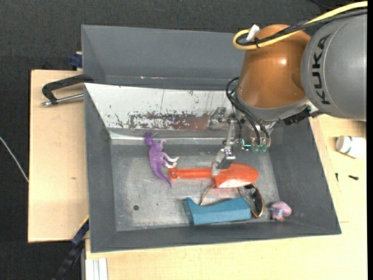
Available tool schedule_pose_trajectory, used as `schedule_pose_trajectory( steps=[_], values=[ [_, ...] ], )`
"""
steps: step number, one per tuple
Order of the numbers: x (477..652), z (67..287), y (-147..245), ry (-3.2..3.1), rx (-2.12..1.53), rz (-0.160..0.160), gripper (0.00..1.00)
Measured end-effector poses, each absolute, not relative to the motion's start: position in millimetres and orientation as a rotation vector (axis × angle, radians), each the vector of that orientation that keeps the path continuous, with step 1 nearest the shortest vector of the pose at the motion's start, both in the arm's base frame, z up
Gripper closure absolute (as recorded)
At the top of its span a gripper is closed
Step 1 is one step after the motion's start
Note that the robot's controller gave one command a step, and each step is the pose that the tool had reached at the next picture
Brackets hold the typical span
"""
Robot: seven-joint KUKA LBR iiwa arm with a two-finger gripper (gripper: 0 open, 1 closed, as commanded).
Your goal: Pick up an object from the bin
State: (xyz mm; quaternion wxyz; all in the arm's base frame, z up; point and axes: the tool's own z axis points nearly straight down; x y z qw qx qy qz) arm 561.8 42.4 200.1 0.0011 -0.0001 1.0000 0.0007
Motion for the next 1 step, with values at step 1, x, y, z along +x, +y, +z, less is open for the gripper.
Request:
schedule_pose_trajectory(
  steps=[1],
  values=[
    [555.5, 153.6, 37.0, 3.133, -0.013, 0.003, 0.0]
  ],
)
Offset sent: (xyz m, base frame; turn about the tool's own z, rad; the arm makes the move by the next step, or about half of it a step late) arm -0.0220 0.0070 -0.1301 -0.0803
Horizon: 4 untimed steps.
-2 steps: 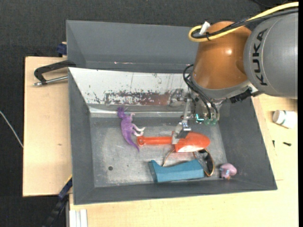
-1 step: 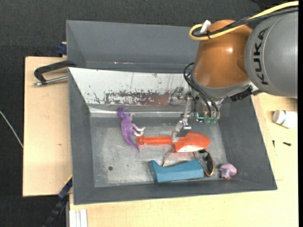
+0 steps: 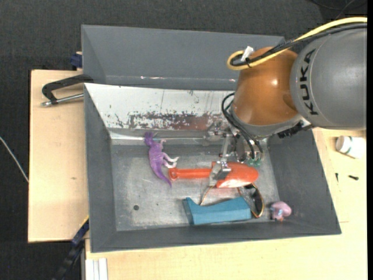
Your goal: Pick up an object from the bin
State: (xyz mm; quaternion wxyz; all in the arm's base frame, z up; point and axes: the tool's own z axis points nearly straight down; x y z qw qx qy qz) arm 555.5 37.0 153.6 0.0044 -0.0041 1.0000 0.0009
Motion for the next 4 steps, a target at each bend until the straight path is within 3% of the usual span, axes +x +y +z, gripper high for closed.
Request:
schedule_pose_trajectory(
  steps=[1, 2, 3, 4],
  values=[
    [542.8, 76, 51, 3.134, -0.126, 0.005, 1.0],
    [542.8, 75, 51, 3.134, -0.126, 0.005, 1.0],
    [538.6, 186, 48, 3.137, -0.037, 0.002, 1.0],
    [538.6, 186, 48, 3.137, -0.037, 0.003, 1.0]
  ],
)
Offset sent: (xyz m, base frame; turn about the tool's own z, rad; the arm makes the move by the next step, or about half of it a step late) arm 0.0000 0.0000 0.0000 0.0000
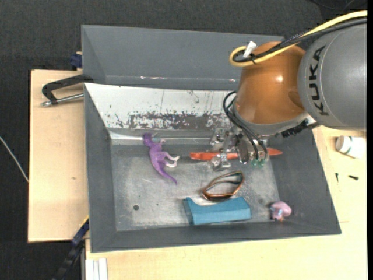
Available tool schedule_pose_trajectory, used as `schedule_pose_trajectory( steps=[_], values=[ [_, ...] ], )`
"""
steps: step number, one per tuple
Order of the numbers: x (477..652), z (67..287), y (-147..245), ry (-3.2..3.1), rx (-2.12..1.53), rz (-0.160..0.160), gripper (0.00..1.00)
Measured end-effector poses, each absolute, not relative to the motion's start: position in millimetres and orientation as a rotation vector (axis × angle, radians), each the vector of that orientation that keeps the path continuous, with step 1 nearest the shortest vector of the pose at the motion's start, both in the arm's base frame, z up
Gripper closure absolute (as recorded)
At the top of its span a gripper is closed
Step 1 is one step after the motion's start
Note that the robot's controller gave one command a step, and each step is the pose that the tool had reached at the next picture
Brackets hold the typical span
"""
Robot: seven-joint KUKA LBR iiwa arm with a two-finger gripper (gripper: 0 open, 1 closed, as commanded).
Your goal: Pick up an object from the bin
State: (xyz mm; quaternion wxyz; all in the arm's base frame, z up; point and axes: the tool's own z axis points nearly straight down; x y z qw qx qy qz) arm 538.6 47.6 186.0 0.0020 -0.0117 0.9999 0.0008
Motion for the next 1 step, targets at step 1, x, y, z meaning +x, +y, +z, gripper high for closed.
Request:
schedule_pose_trajectory(
  steps=[1],
  values=[
    [536.4, 216.9, 50.7, 3.139, -0.063, 0.002, 1.0]
  ],
)
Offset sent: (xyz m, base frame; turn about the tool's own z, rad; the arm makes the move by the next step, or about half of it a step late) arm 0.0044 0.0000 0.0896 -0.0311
